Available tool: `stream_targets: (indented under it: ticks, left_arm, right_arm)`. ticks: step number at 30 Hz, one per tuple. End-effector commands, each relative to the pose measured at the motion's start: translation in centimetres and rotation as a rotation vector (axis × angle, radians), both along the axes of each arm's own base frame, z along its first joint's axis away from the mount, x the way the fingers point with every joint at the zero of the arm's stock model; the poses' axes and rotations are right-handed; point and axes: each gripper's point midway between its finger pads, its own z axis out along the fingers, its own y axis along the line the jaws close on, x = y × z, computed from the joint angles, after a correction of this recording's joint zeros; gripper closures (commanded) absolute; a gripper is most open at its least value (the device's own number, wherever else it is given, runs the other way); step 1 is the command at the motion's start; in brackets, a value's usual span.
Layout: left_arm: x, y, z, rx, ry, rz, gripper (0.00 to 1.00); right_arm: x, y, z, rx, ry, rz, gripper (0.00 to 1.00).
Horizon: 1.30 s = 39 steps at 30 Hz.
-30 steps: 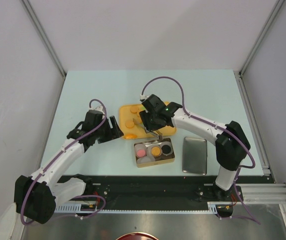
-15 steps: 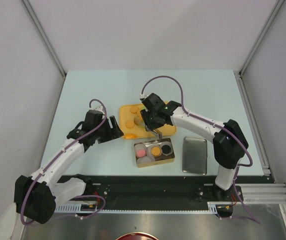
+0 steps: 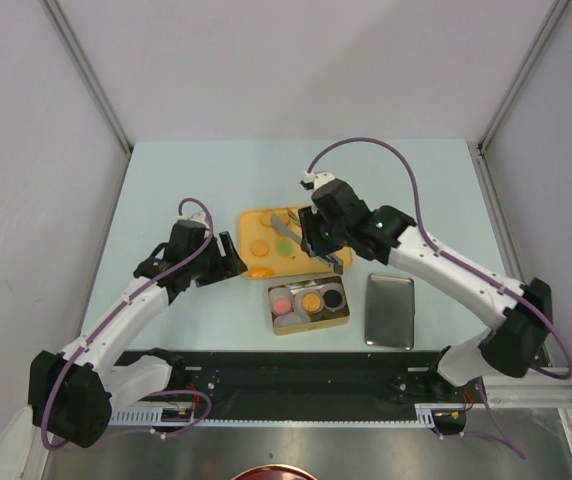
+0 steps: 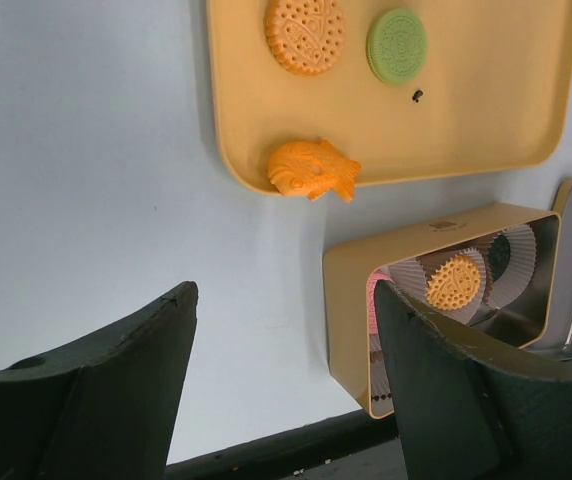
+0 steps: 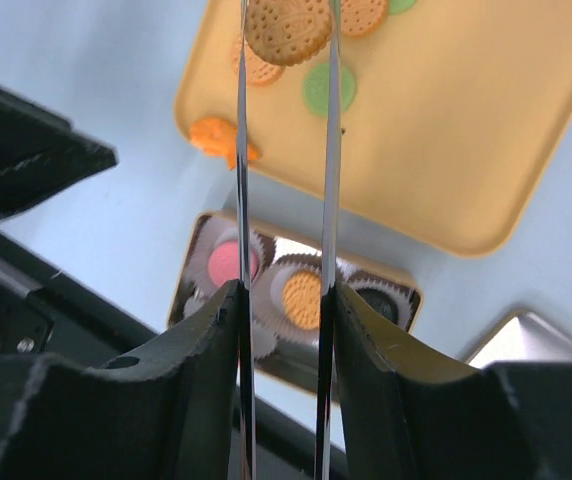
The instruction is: Pack the cookies
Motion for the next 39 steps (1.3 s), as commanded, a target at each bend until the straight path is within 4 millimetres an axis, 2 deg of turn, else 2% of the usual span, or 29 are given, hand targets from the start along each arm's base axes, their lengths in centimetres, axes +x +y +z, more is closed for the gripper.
stream_targets:
  ticks: [1,2,4,6,11,14,18,23,29,39]
  left_arm:
    - [0.5,0.1,0.5,0.003,-0.031,-0.007,0.24]
    - [0.5,0.1,0.5,0.004,-0.031,-0.008,0.23]
    - [0.4,0.2,0.6,0.006,-0.035,-0.004,0.23]
    - [0.4,0.2,0.6,0.007,-0.035,-0.003,0.23]
    - [0.6,0.2,0.6,0.009,-0.033,0.0,0.23]
    - [0.6,0.2,0.6,0.01,-0.034,0.003,0.23]
    - [0.5,0.4,0.6,0.012,-0.034,0.008,0.24]
    - [0.4,0.5,0.7,0.016,-0.038,0.012,0.23]
    - [0.4,0.5,0.7,0.013,-0.039,0.01,0.23]
    - [0.3,0.4,0.6,0.01,-0.037,0.007,0.23]
  right_arm:
    - [-4.0,-1.0,2.0,0.044,-0.025,0.029,0.63]
    - [-5.0,-1.6,0.9,0.017,-0.014,0.034,0.64]
    - [-6.7,-2.3,1.5,0.039,-0.023,0.033,0.64]
    - [-8.8,-3.0,0.5,0.015,-0.004,0.047,0.64]
    - [-13.3,-4.1,0.2,0.027,0.019,0.057,0.64]
    - [-14.7,-4.6,-0.5,0.023,0.035,0.05,0.64]
    - [-16.7,-4.1,-1.4,0.012,0.049,0.09,0.64]
    - [-17.6,-3.9,-2.7,-0.012,0.067,0.099,0.64]
    - [-18.5,-3.9,-3.4,-0.017,0.083,0.105,0.64]
    - [-19.1,-3.5,-3.4,-0.018,0.092,0.119,0.62]
